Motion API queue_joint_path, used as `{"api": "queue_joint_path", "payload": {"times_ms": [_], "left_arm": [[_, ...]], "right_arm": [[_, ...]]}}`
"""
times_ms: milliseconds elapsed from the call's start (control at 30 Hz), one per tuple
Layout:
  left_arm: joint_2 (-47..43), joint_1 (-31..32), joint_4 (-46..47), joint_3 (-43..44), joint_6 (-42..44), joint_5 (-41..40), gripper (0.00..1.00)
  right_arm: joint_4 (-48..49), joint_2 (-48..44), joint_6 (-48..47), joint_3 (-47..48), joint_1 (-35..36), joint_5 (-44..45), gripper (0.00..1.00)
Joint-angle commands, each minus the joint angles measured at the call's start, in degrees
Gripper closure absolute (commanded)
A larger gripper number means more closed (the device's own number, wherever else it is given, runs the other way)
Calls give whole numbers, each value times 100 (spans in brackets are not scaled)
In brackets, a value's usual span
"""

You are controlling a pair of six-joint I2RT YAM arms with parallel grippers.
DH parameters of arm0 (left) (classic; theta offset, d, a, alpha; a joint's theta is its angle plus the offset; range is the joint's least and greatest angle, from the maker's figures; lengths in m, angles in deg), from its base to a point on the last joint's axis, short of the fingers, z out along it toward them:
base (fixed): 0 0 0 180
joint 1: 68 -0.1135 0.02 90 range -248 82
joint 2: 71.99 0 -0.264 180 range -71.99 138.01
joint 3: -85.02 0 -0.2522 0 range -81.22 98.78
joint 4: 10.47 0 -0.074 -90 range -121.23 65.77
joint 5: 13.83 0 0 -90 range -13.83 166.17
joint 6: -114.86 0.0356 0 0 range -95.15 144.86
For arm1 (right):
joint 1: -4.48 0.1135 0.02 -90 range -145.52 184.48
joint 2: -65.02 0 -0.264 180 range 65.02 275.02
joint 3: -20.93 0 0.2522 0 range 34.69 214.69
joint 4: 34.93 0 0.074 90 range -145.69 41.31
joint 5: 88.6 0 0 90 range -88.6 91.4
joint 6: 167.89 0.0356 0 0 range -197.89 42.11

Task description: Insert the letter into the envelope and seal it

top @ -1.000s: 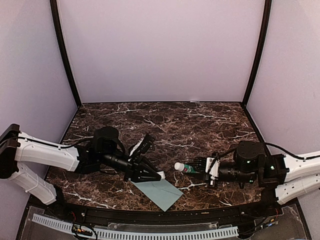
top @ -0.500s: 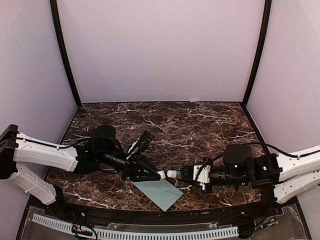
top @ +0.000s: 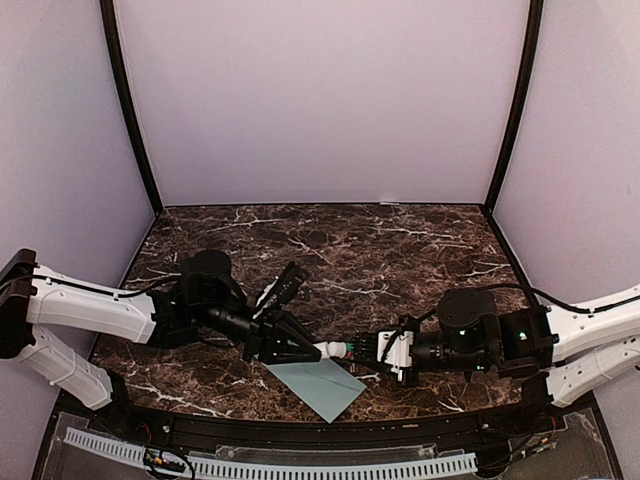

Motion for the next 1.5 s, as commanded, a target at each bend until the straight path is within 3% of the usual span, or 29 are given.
{"api": "queue_joint_path", "payload": {"times_ms": [0, 600, 1467], "left_arm": [[-34, 31, 92, 55, 44, 137, 89], [100, 32, -156, 170, 132, -11, 89], [336, 102, -418, 334, 272, -88, 89]], "right_arm": [[150, 32, 14, 190, 65, 30, 100], [-271, 353, 40, 415, 100, 178, 100], [-1770, 924, 3, 1165, 168, 762, 100]]}}
